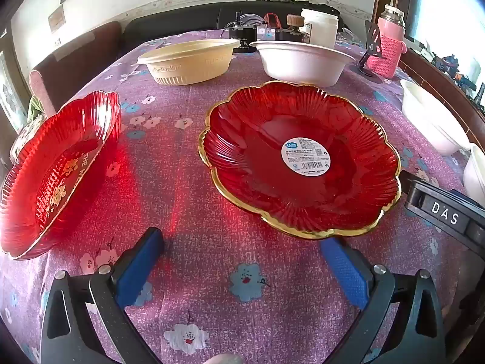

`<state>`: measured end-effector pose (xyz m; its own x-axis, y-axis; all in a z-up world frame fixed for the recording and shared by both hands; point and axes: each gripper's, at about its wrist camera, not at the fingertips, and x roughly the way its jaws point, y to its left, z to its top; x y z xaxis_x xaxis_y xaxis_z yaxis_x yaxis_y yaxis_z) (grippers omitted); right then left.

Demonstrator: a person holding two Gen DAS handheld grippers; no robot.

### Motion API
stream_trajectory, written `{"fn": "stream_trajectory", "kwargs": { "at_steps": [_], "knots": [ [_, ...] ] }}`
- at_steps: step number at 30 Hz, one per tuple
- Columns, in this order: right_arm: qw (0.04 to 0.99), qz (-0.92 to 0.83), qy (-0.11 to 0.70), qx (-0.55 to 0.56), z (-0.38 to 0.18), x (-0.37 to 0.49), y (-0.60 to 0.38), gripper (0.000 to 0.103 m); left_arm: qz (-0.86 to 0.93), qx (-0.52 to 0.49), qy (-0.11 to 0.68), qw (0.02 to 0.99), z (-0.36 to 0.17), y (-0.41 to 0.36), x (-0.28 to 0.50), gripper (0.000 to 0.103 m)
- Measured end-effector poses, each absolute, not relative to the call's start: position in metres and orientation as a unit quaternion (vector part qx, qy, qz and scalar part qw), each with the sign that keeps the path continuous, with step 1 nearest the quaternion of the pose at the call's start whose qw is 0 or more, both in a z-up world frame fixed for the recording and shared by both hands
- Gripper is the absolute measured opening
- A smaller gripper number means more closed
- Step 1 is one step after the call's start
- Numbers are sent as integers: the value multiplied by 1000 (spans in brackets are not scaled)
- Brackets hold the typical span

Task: Organize plates and bowls
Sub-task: 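Move the right tool toward the red gold-rimmed plate with the sticker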

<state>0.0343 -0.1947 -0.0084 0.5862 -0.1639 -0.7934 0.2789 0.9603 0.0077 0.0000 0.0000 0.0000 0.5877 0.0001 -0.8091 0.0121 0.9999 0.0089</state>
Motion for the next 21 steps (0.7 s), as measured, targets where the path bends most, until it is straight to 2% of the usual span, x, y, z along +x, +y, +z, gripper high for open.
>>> {"fn": "stream_trajectory", "kwargs": {
  "at_steps": [12,21],
  "knots": [
    [888,-120,438,67,-8,34,-195,102,-32,22,486,873,1,2,-4,103],
    [874,-86,476,51,-8,6,-193,102,-47,29,496,866,2,8,-20,103]
  ]
}}
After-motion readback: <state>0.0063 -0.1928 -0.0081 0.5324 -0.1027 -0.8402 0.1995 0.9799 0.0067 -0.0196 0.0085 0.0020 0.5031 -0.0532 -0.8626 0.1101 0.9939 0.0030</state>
